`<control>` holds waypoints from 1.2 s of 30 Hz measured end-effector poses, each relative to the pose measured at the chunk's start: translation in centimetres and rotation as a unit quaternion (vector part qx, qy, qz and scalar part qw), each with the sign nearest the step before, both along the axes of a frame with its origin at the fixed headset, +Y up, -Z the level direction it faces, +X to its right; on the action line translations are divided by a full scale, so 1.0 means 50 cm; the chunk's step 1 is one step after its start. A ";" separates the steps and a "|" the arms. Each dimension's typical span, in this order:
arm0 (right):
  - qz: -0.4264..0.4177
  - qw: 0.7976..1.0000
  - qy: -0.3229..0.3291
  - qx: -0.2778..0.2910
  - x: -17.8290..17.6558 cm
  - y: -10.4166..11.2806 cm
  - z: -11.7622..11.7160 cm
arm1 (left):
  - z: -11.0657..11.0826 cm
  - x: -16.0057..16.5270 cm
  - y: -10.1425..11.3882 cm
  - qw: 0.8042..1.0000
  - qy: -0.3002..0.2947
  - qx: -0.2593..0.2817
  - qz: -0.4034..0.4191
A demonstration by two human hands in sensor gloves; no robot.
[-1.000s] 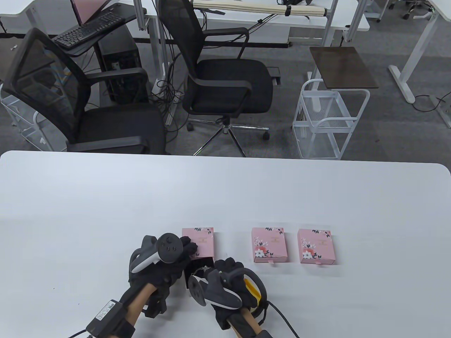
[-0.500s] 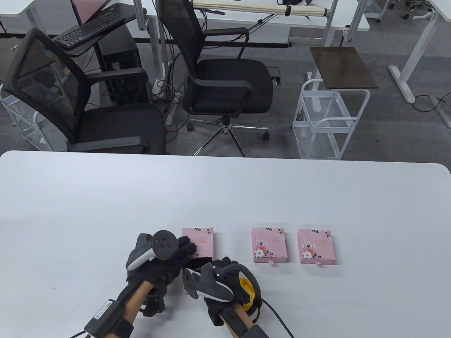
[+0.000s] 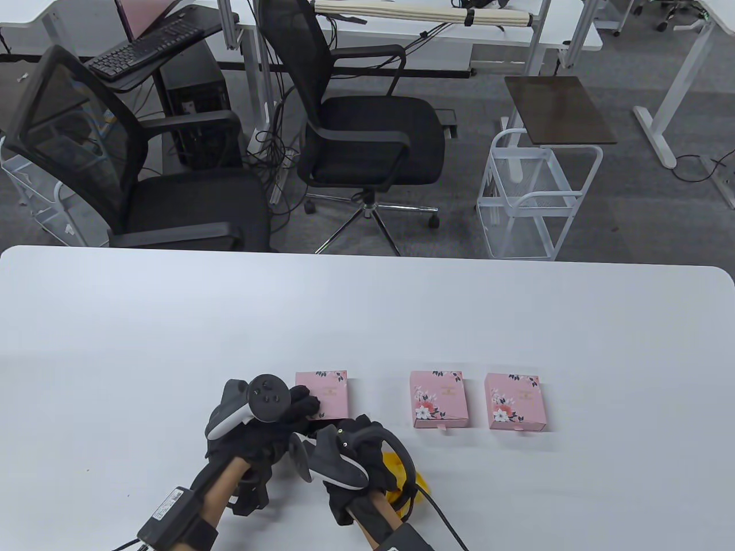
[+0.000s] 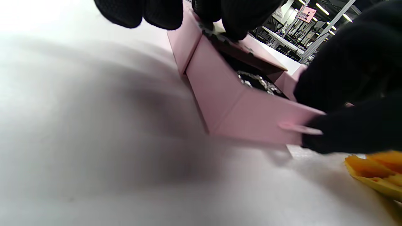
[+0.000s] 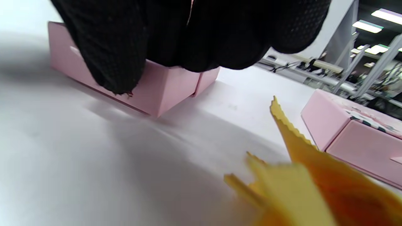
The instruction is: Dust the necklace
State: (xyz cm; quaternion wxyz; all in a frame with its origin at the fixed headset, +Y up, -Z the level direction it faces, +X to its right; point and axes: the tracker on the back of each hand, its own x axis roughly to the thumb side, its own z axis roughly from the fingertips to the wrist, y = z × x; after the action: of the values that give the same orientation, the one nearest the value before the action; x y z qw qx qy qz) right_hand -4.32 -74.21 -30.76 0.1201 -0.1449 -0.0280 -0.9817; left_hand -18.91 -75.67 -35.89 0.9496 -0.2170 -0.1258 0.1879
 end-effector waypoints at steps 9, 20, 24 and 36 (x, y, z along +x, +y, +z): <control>-0.072 0.996 -0.036 0.026 -0.004 -0.016 -0.046 | -0.001 -0.002 -0.001 1.000 0.001 -0.001 0.012; -0.087 0.994 -0.061 0.013 -0.001 -0.004 -0.086 | -0.003 -0.006 -0.002 1.000 -0.003 0.002 0.022; -0.084 0.992 -0.076 -0.055 0.005 0.024 -0.092 | -0.002 -0.027 0.020 0.999 0.023 0.032 0.034; -0.155 0.965 -0.176 -0.116 -0.061 -0.027 -0.138 | 0.083 -0.129 0.090 0.977 0.105 0.137 0.126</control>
State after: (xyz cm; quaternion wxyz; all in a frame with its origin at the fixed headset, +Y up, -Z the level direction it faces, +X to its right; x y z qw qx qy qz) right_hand -7.35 -75.55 -37.68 -0.0584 0.0142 -0.1394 -0.9884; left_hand -25.34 -71.19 -31.72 0.9469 -0.0464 -0.0764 0.3089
